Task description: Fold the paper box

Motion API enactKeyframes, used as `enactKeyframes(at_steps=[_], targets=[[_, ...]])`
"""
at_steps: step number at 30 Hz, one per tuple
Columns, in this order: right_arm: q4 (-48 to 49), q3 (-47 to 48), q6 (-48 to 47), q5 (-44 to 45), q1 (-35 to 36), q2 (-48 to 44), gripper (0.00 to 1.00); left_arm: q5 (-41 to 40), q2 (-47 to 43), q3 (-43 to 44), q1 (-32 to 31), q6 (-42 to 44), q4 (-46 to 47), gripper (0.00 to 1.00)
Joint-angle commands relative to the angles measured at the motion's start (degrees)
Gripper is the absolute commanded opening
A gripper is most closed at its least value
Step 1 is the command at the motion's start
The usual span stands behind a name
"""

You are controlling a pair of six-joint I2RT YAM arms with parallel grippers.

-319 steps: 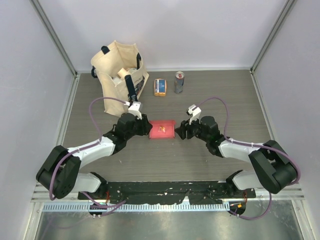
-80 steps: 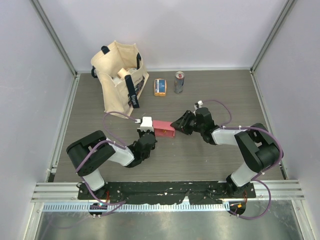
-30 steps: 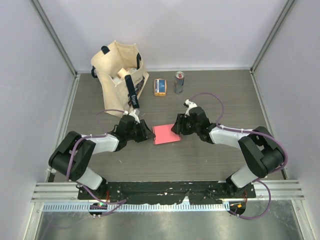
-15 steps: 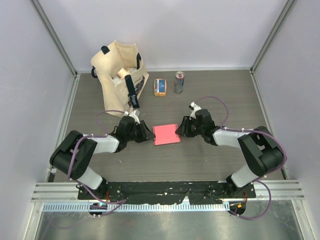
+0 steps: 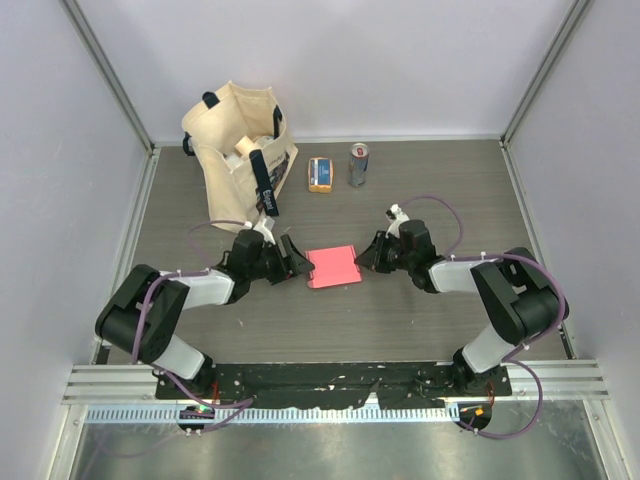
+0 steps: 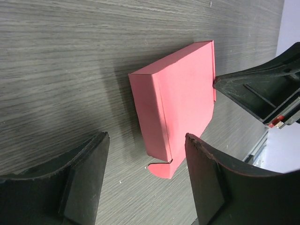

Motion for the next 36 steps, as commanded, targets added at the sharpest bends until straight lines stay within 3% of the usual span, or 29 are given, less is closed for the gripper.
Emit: enactKeyframes(at_steps=[1, 9, 15, 19, 22, 23, 25, 26, 29, 36], targets=[[-0.12, -1.43, -0.06, 0.82, -1.59, 2.76, 0.12, 4.76, 2.26, 0.75, 0.81, -4.16, 5.02, 0.7], [1.2, -2.22, 0.73, -0.84, -2.65, 3.46, 0.11, 10.21, 10.44, 2.34, 0.02, -12.5, 17.5, 0.65], [3.14, -2.31, 1.7, -2.08, -2.65, 3.9, 0.11, 8.73, 13.34, 0.5, -1.21, -18.48, 26.54, 0.49], [1.47, -2.22, 0.73, -0.76, -2.22, 1.53, 0.14, 8.54, 13.26, -1.17, -1.21, -23.22, 29.11, 0.32], [-5.1, -0.55, -2.51, 2.48, -0.29, -4.08, 0.26, 10.03, 11.59, -2.14, -0.86, -25.25, 26.84, 0.29], [-9.91, 0.76, -3.65, 5.45, 0.33, -6.1, 0.38, 10.56, 10.46, -3.1, -0.69, -26.91, 26.05, 0.28], [-15.9, 3.65, -8.66, 10.38, 2.7, -12.6, 0.51, 13.02, 9.13, -4.77, 0.81, -29.37, 25.16, 0.26], [-21.42, 4.54, -10.76, 16.49, 6.36, -14.54, 0.61, 13.98, 8.43, -6.52, 1.42, -32.08, 25.25, 0.25], [-25.77, 6.57, -18.85, 25.57, 15.58, -22.18, 0.75, 16.62, 3.87, -9.25, 3.96, -36.66, 19.99, 0.22], [-28.68, 9.73, -38.27, 33.32, 39.16, -25.29, 0.8, 20.93, -10.88, -13.65, 6.26, -47.57, 3.92, 0.22]])
